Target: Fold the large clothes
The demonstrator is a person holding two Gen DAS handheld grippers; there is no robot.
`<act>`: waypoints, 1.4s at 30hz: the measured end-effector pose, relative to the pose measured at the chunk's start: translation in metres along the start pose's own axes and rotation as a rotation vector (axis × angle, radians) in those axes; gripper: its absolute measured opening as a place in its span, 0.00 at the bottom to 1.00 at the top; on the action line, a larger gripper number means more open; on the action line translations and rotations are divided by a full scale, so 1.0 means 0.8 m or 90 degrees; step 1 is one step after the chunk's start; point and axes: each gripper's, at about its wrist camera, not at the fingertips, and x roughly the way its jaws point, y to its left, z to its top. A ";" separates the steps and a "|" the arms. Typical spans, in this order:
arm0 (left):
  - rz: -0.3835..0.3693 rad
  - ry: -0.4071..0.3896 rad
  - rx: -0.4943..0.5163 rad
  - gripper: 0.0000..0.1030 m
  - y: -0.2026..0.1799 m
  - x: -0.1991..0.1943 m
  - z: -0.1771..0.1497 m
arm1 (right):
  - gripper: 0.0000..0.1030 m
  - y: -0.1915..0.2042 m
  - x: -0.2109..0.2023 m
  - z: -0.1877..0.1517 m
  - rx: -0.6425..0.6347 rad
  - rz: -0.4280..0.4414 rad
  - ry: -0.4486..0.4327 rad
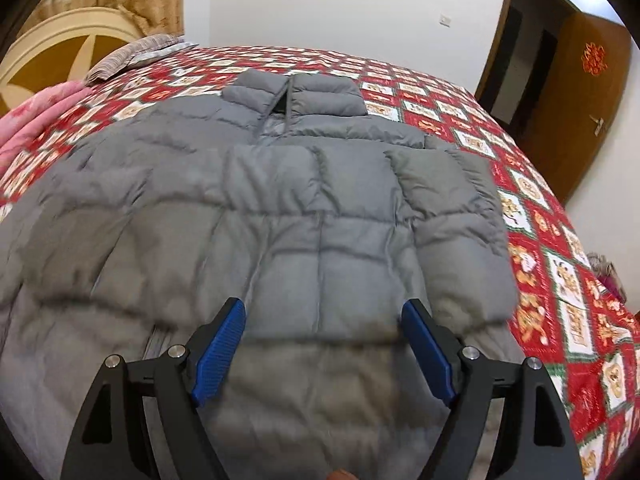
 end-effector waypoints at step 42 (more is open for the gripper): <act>-0.236 -0.299 0.183 0.55 -0.304 -0.252 0.137 | 0.78 -0.139 -0.056 -0.081 0.112 -0.045 -0.033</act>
